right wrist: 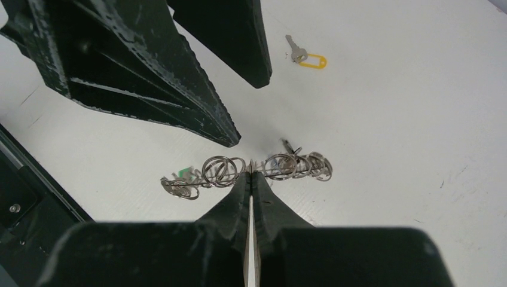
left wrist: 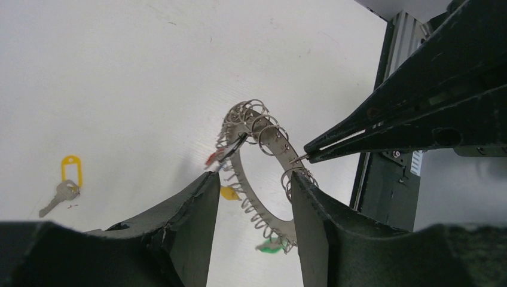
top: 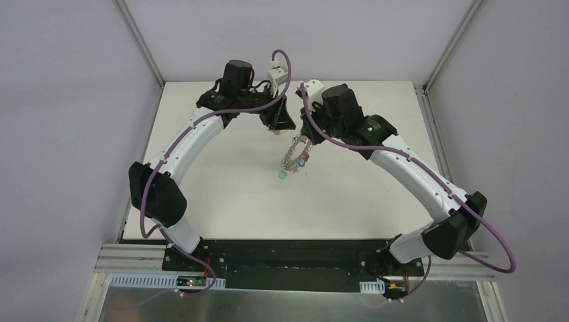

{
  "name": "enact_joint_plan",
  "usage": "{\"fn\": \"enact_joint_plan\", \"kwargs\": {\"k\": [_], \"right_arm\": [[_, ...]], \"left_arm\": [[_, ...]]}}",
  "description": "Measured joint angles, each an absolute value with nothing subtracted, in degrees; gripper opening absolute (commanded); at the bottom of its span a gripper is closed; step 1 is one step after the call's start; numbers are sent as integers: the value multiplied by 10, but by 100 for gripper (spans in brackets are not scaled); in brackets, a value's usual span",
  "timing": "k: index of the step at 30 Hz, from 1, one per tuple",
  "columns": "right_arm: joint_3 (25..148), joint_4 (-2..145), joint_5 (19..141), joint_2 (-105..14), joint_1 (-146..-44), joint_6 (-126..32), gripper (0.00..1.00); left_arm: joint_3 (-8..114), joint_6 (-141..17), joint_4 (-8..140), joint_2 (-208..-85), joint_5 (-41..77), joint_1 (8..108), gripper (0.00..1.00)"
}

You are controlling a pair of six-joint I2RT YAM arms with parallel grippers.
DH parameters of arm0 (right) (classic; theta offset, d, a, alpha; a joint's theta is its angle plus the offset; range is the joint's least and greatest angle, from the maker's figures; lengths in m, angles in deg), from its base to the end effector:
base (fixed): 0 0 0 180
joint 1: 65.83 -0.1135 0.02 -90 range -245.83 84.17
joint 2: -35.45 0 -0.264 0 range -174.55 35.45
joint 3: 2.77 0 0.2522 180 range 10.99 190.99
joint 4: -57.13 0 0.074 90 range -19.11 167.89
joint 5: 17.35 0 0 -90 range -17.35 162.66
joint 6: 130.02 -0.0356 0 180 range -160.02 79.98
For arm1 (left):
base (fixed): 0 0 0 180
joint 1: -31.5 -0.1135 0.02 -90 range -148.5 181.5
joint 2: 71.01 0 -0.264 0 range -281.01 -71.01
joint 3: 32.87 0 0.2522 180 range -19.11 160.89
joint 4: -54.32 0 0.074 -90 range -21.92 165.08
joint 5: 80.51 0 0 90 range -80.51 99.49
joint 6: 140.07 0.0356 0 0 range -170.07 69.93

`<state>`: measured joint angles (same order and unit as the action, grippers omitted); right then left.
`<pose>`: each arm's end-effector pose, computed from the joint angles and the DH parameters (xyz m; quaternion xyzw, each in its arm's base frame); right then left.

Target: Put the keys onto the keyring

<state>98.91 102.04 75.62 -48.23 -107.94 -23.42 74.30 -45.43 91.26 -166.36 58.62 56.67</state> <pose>0.2425 0.2216 0.4042 -0.4295 0.7359 0.1370 0.5052 0.3321 -0.1858 0.3867 0.4129 0.6844 -0.4322 0.4175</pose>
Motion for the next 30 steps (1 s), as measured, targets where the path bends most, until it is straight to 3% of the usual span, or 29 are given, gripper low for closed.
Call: {"fn": "enact_joint_plan", "kwargs": {"k": [8,17,30], "right_arm": [[974,1020,827,-477,-1053,-225,0],[962,1020,1008,-475,-967,-226,0],[944,1027,1256,-474,-895,-184,0]], "left_arm": [[728,-406,916,-1657,625,567,56],[680,-312,956,-1612,610,589,55],[647,-296,979,-1583,549,640,54]]}}
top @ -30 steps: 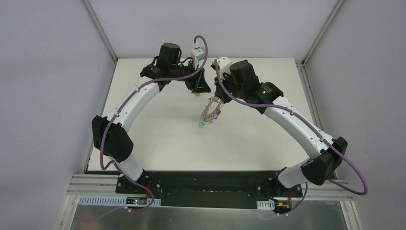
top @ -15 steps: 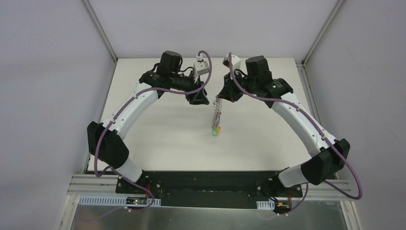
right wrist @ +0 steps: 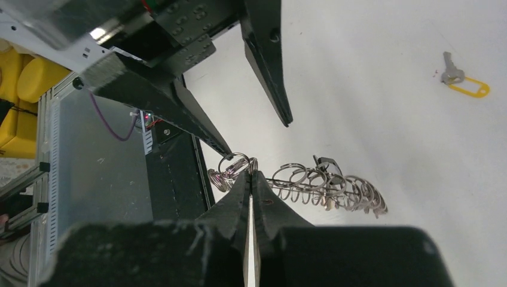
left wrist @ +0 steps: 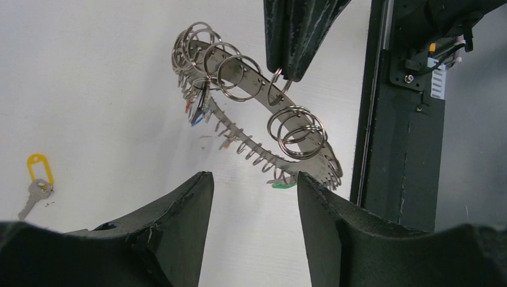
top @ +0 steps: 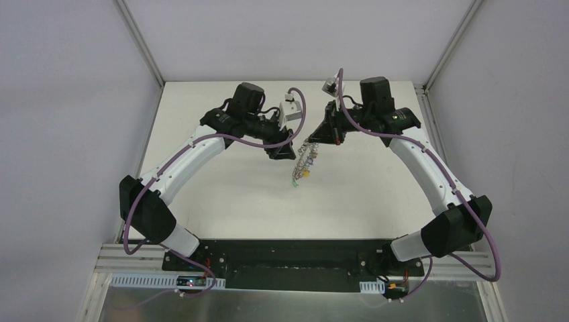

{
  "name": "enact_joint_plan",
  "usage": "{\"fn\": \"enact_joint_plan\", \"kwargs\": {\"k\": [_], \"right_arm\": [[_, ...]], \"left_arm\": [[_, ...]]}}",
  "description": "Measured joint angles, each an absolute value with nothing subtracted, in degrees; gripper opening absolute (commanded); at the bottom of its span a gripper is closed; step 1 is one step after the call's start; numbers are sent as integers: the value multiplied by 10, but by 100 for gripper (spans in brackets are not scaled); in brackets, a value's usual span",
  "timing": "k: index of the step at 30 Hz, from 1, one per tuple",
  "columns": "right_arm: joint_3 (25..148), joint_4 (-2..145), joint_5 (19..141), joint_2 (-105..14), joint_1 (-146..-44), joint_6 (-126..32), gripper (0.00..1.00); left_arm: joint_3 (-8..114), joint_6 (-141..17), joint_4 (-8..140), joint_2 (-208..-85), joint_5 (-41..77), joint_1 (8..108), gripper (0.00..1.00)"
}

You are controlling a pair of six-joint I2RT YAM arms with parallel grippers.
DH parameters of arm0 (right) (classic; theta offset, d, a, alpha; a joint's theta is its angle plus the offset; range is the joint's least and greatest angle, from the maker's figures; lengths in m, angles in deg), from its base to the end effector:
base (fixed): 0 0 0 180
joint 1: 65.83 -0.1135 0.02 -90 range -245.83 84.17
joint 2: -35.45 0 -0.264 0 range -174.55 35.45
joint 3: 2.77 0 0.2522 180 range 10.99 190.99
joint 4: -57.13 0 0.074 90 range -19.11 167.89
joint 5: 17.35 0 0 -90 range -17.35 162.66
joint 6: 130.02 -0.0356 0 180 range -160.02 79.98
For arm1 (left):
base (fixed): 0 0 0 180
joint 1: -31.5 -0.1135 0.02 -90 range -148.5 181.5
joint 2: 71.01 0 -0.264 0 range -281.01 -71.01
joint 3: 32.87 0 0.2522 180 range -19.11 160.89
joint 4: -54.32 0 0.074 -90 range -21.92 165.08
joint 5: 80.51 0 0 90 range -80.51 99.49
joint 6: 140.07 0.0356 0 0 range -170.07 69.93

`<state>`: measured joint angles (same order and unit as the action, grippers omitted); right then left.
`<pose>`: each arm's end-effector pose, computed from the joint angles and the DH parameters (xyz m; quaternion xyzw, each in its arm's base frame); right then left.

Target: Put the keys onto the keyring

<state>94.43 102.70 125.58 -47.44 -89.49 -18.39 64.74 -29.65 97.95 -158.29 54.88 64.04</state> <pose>0.2756 0.1517 0.3883 -0.5021 0.6359 0.3961 0.4321 0.2716 -0.2033 0.3681 0.5260 0.6451 -0.3839 0.3998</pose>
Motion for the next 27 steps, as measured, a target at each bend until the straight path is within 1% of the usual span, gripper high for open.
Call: {"fn": "enact_joint_plan", "kwargs": {"k": [6,10,16,22,27], "right_arm": [[944,1043,1296,-474,-893,-161,0],[940,1047,1306,-475,-893,-150,0],[918,1052,1306,-475,-893,-128,0],[913,1072,1305,-475,-893,-89,0],[914,1109,1307,-475,-893,-39,0]], "left_arm": [[634,-300,979,-1582,530,657,52],[634,-312,968,-1582,526,661,49],[635,-346,953,-1582,529,661,47],[637,-358,953,-1577,517,661,49],[639,-358,953,-1574,473,661,54]]}}
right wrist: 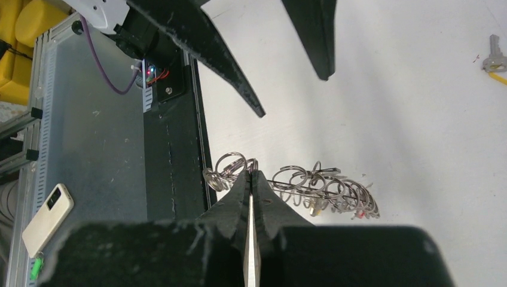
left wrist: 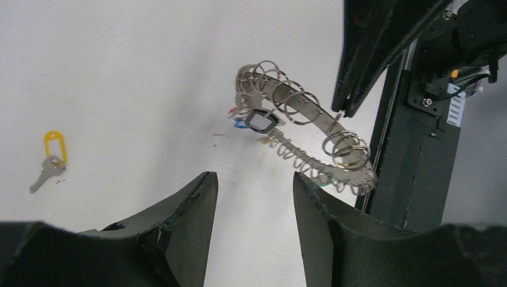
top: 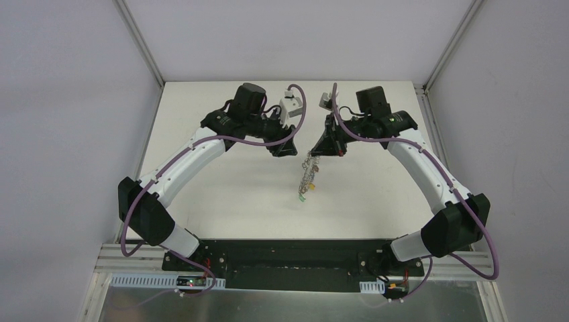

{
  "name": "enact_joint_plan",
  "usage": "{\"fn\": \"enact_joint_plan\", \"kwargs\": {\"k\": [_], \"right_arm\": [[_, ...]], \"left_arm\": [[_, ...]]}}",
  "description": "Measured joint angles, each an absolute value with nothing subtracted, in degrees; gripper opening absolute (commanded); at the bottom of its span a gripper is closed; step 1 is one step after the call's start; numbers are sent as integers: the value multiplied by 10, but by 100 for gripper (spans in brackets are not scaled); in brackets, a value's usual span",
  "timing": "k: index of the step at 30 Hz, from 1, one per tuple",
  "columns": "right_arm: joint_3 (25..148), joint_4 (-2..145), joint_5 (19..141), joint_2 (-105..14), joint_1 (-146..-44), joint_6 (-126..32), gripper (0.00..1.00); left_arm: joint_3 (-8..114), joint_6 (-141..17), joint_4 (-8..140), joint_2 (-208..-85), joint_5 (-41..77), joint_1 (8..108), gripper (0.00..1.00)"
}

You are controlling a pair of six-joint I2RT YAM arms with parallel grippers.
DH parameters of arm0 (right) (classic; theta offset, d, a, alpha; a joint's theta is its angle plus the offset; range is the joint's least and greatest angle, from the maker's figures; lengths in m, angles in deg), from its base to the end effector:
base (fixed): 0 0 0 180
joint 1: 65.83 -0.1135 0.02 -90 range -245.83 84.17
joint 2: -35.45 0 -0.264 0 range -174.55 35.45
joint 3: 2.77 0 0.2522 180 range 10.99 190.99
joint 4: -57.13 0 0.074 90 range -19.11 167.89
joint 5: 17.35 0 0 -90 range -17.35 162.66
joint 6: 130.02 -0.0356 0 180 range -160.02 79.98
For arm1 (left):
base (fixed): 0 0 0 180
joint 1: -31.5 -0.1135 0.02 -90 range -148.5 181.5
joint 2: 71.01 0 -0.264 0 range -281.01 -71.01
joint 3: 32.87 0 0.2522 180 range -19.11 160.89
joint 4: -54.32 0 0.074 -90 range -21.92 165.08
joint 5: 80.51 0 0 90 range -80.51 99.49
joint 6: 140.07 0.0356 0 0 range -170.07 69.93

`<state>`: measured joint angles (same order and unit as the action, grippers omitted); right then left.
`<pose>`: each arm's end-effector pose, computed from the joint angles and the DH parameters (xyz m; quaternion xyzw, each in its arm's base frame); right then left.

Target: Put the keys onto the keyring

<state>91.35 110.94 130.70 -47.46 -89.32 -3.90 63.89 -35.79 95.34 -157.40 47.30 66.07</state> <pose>0.2660 0.1485 0.3617 -0.5672 0.5978 0.4029 0.3982 0.2670 -0.2105 0.3703 0.4859 0.6821 -0.3596 0.4115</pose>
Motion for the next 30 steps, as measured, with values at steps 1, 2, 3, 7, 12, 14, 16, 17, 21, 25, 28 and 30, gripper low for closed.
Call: {"fn": "enact_joint_plan", "kwargs": {"k": [1,2,3,7,12,14,16,17,21,25,28,30], "right_arm": [[914,1121,1307,-475,-893,-26,0],[914,1130,1307,-475,-893,-17,0],[914,1142,1307,-475,-893,-5,0],[914,1178,1307,-475,-893,33,0],[912,1188,1315,-472,-893,51,0],[909,1186,1319,-467,-892,50,0],[907,1183,1324,-461,-891,48,0],[907,1180,1329,-459,-890,45,0],[907,1170,1351,-453,-884,34,0],[907,1159,1373,-452,-877,19,0],[907,1149,1388,-452,-870,6,0],[907,1144,1397,-452,-867,-2,0]], "left_arm": [[639,-357,954,-1574,466,660,55],[639,-357,954,-1574,464,660,56],[639,-356,954,-1574,464,660,57],[637,-357,951,-1574,493,660,58],[630,-391,916,-1574,570,661,51],[630,-409,895,-1577,601,661,48],[629,-421,875,-1581,623,661,46],[627,-427,866,-1582,633,662,45],[616,-436,838,-1587,662,665,44],[605,-437,825,-1592,685,668,43],[604,-437,818,-1594,698,671,42],[604,-437,812,-1595,706,675,41]]}}
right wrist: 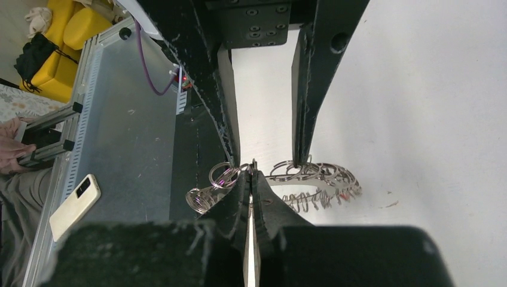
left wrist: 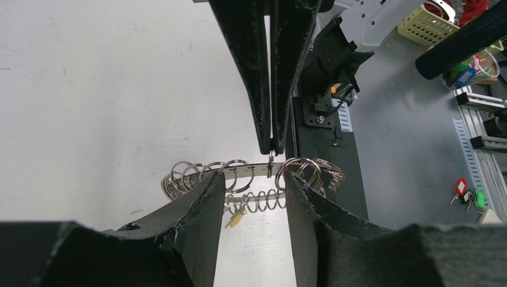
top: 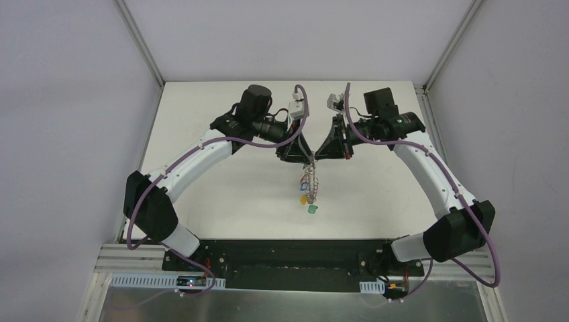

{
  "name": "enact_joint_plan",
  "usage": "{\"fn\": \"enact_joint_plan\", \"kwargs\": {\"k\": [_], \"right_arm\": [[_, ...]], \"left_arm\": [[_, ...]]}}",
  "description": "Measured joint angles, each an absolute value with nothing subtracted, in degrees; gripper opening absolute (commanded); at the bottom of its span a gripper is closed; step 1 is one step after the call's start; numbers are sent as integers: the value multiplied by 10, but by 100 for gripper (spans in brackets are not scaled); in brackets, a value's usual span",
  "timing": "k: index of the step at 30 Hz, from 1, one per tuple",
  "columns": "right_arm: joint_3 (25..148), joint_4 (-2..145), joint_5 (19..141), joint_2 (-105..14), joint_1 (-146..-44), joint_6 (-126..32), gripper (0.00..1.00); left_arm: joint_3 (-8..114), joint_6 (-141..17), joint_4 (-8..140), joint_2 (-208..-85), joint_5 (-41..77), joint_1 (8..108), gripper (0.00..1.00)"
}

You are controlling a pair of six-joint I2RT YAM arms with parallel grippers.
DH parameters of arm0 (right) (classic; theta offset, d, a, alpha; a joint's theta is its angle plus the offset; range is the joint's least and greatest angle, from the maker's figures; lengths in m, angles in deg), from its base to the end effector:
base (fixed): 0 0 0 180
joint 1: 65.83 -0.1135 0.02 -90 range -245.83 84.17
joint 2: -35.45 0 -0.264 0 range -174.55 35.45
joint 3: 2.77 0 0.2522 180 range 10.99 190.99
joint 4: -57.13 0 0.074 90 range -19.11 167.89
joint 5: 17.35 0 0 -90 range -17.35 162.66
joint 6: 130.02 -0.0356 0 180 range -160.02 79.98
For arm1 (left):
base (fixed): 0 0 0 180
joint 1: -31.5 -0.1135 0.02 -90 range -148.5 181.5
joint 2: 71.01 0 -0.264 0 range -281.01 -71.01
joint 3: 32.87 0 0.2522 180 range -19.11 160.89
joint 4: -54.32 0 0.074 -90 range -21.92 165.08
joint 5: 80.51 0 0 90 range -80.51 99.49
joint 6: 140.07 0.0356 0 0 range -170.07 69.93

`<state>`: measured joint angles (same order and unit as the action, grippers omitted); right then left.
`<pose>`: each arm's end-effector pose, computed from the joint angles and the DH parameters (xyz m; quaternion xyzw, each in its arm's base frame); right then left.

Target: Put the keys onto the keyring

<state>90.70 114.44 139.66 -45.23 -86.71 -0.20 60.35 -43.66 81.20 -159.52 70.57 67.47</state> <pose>0.2554 0.1325 0.3682 -0.5727 0.5558 0.4491 0.4017 0.2641 -0.2302 0.3637 0.5227 0.5639 -0.5303 0.3571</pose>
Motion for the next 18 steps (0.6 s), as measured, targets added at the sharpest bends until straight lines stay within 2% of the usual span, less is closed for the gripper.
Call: {"fn": "enact_joint_plan", "kwargs": {"k": [6,10,14,18], "right_arm": [[897,1121,1417,-452,-861,-25,0],[889,1114,1421,-452,-859,-34,0],[888,1110,1422,-452,-857,-39,0],[886,1105,1422,-452,-853,-43,0]], "left_arm": [[604,-437,803,-1598,713,679,34],[604,-443,800,-1603,716,682,27],[604,-453,789,-1607,721,683,16],[604,-461,782,-1609,722,683,1]]}}
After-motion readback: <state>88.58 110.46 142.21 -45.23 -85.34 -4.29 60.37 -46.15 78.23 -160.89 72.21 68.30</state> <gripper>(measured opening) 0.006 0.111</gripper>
